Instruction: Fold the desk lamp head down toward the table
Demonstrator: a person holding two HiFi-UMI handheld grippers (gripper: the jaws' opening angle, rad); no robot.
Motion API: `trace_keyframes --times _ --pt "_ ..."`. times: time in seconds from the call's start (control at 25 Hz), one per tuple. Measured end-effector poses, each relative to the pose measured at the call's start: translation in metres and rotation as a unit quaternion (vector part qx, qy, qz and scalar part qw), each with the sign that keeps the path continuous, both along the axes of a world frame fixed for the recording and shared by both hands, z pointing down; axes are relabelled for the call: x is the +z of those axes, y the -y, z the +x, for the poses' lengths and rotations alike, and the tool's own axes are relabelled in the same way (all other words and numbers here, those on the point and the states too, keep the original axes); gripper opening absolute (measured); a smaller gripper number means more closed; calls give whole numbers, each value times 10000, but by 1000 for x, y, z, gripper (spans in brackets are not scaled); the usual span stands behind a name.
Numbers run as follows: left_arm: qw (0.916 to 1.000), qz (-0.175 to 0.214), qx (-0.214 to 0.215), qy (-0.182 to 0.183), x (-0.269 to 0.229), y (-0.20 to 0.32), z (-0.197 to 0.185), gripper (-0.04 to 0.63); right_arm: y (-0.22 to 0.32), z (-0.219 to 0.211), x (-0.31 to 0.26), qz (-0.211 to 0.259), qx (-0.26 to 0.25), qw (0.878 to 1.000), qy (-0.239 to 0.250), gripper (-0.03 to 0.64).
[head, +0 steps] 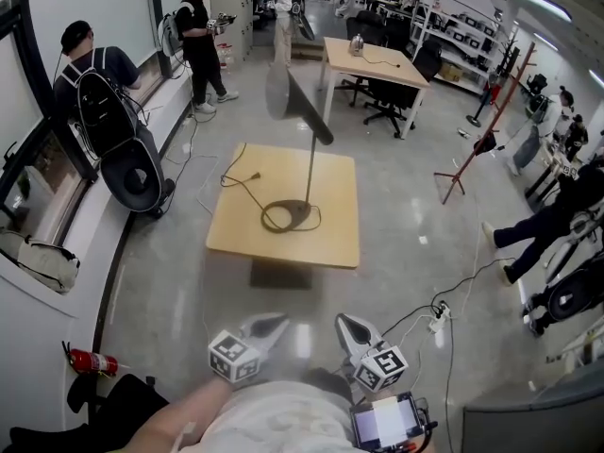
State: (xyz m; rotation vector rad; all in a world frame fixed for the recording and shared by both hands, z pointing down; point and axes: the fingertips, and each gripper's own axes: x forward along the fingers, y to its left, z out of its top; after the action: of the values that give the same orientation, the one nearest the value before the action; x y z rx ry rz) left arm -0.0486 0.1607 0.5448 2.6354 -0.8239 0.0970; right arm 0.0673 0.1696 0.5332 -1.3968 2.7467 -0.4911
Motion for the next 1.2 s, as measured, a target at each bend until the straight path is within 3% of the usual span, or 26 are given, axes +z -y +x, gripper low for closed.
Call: trace_keyframes --times 0.32,0.68,1.2 --pt "9996 -67 -289 28 2 17 -2 2 20 1 3 -60 -185 9998 76 11" --pt "9994 56 -313 107 -8 50 26 2 55 26 -2 -58 -240 9997 74 11" --pt "9974 119 -695 128 -16 113 67 2 123 58 -11 57 -721 9973 119 11"
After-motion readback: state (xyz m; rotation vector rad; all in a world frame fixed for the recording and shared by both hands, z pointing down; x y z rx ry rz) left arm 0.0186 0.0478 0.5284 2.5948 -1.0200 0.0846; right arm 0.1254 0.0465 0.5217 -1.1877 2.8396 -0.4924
